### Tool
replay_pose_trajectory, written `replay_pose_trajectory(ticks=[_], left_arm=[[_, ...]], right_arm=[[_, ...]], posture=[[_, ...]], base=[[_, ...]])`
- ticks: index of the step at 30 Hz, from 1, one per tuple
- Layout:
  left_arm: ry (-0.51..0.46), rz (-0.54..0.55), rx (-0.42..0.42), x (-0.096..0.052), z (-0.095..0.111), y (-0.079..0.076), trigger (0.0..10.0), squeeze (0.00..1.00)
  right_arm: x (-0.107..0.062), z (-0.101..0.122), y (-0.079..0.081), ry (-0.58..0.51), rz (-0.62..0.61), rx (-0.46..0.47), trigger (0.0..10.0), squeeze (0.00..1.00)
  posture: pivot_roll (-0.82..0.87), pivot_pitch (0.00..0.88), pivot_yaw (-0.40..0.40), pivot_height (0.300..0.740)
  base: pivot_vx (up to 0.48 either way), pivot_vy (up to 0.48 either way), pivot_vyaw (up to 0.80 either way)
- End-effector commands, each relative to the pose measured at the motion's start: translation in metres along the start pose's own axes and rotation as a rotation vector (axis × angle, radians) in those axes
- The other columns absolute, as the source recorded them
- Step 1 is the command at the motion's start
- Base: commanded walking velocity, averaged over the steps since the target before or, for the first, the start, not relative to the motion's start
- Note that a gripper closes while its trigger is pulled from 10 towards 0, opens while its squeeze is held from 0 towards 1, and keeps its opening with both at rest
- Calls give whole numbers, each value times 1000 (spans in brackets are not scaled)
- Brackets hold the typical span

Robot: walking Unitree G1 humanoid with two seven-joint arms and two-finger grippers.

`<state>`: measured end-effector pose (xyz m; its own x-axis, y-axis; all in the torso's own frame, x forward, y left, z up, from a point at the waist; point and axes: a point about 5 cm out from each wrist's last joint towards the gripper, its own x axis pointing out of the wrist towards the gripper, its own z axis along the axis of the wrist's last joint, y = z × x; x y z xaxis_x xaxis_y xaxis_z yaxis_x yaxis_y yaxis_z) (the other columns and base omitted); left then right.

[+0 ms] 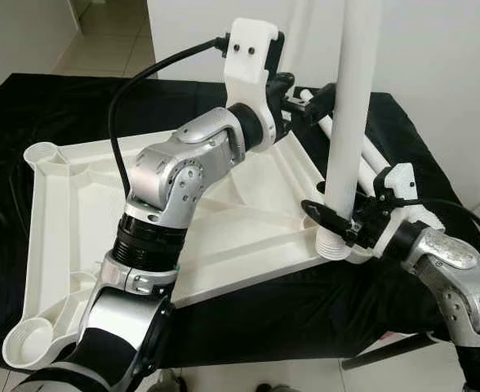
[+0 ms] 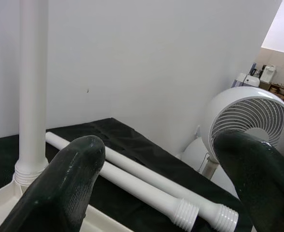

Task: Building children table

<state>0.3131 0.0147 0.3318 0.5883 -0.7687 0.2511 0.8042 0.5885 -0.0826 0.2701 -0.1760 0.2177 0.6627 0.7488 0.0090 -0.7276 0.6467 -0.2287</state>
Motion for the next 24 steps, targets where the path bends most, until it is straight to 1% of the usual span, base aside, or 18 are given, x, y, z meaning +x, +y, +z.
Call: replay_pose_trajectory(ticks=[1,7,11,12,15,18,21,24], left_arm=[[-32,-61,18,3,10,-14,10000,0],[-37,-67,20,4,11,-15,10000,0],[-35,-60,20,4,10,-14,10000,0],[-30,-37,25,3,7,-11,10000,0],[-28,-26,26,2,6,-8,10000,0],[-15,11,31,0,-2,1,10000,0],[-13,17,33,-1,-4,3,10000,0],[-12,76,3,-5,-11,13,10000,0]], right_arm=[[3,-5,5,39,45,8,10000,0],[7,-9,4,61,55,7,10000,0],[8,-5,4,47,61,3,10000,0],[6,0,2,2,41,2,10000,0],[5,2,2,-23,29,4,10000,0],[2,7,-2,-101,-51,18,10000,0],[2,8,-2,-111,-70,26,10000,0],[-1,9,-12,-187,-244,47,10000,0]], posture=[[-15,97,-39,740],[-16,88,-42,740],[-16,88,-42,740],[-13,85,-47,740],[-13,85,-47,740],[-17,92,-41,740],[-17,92,-41,740],[-20,97,-35,740]], base=[[0,0,0],[0,0,0],[0,0,0],[0,0,0],[0,0,0],[0,0,0],[0,0,0],[0,0,0]])
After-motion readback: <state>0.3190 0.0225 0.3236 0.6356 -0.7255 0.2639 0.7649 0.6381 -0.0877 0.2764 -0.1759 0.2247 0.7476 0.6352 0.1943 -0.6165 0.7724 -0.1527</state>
